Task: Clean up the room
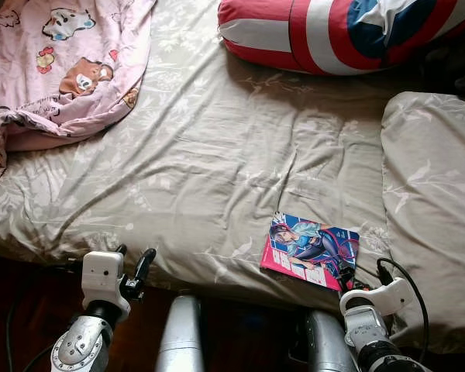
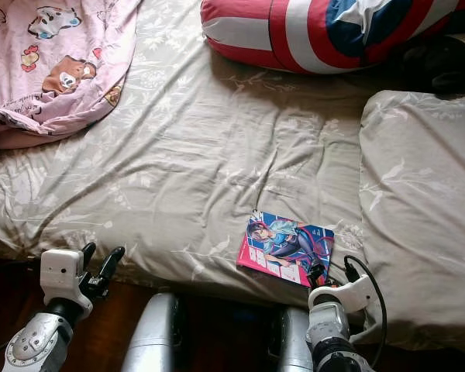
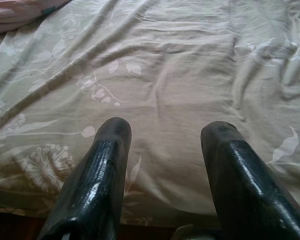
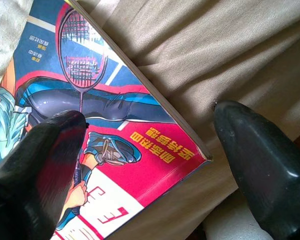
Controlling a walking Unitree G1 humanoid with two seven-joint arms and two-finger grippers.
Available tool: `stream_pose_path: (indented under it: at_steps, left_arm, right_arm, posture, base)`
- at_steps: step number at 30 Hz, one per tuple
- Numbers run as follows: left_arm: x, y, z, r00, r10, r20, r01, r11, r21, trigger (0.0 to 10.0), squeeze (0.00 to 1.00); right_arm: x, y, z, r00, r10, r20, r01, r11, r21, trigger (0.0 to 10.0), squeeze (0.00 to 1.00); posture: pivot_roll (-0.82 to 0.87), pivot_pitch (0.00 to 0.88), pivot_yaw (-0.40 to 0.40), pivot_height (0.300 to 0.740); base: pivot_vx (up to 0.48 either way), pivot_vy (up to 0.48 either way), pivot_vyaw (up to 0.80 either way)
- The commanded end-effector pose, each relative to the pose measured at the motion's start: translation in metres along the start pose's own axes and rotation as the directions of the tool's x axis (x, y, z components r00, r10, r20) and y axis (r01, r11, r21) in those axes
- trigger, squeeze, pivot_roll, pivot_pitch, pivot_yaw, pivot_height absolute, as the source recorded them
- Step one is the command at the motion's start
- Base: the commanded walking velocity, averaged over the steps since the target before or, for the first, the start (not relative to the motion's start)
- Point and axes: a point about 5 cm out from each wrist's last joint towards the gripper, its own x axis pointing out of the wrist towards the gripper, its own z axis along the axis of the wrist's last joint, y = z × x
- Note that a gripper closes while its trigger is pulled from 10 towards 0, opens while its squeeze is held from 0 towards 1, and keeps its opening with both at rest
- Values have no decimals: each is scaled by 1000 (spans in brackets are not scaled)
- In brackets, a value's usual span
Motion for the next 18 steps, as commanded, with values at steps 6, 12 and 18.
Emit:
stream_pose_path:
  at_steps: [6,12,18]
  left_arm:
    - [17,-6,-14,1000,20,-17,-21,999,-45,10000,0]
    - [20,-7,-14,1000,21,-11,-21,998,-51,10000,0]
    - [24,-8,-18,1000,24,-6,-24,998,-54,10000,0]
  right_arm:
    - [-4,7,6,978,194,72,-178,965,-192,10000,0]
    - [-5,9,7,973,215,79,-195,959,-206,10000,0]
    - [-6,13,9,965,249,88,-209,924,-320,10000,0]
  posture:
    - [183,276,9,649]
    - [181,274,9,649]
    - [167,262,-6,649]
  base:
    - [0,0,0]
    - [0,0,0]
    - [0,0,0]
